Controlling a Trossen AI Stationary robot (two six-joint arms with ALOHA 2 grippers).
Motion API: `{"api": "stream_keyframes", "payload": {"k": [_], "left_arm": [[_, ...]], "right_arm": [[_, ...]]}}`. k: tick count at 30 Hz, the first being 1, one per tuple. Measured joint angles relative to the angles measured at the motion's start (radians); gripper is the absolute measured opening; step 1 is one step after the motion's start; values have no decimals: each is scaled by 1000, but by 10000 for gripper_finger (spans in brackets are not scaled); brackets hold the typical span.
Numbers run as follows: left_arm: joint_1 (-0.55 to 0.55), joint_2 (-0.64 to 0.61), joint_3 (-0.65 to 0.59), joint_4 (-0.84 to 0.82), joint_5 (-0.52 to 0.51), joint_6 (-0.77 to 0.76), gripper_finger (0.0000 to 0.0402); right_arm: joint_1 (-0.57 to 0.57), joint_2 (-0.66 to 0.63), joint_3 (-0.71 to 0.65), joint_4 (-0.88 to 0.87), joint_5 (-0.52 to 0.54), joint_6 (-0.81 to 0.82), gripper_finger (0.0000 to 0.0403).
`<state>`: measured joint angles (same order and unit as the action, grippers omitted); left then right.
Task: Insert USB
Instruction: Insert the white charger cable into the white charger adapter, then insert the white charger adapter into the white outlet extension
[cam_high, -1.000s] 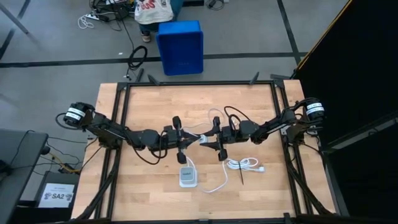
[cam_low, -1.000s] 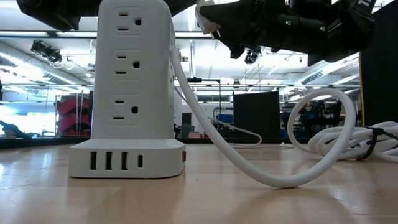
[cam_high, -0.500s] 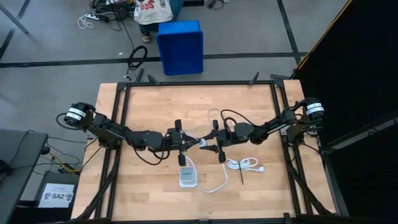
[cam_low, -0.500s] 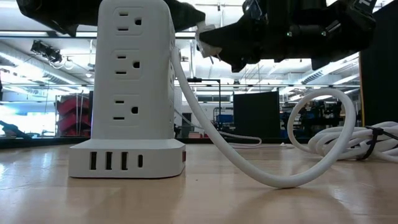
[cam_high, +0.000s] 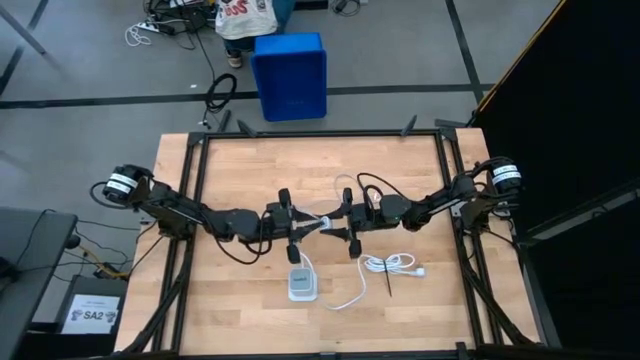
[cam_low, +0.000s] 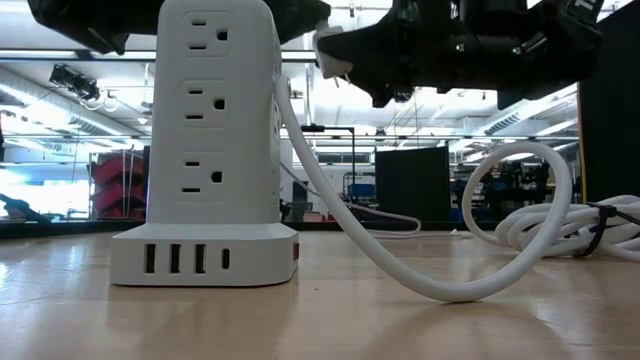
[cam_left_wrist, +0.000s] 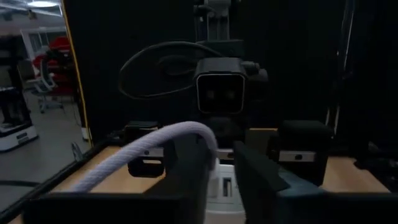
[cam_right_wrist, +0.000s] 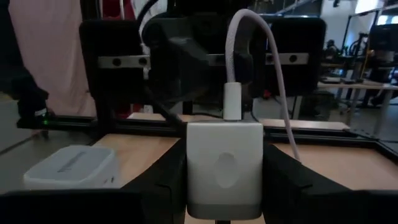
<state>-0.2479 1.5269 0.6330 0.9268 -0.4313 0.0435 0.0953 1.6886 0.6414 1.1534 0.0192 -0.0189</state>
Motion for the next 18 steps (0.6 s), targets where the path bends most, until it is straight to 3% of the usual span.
{"api": "stream_keyframes", "payload": {"k": [5, 10, 18], "left_arm": [[-3, -54, -3, -39, 2, 9, 164], [-19, -137, -6, -178, 1, 19, 236], [-76, -230, -5, -397, -46, -24, 263]], "right_arm": [[-6, 0, 4, -3, 21, 2, 113], [-6, -9, 10, 44, 22, 7, 113], [-7, -10, 11, 64, 22, 8, 113]]}}
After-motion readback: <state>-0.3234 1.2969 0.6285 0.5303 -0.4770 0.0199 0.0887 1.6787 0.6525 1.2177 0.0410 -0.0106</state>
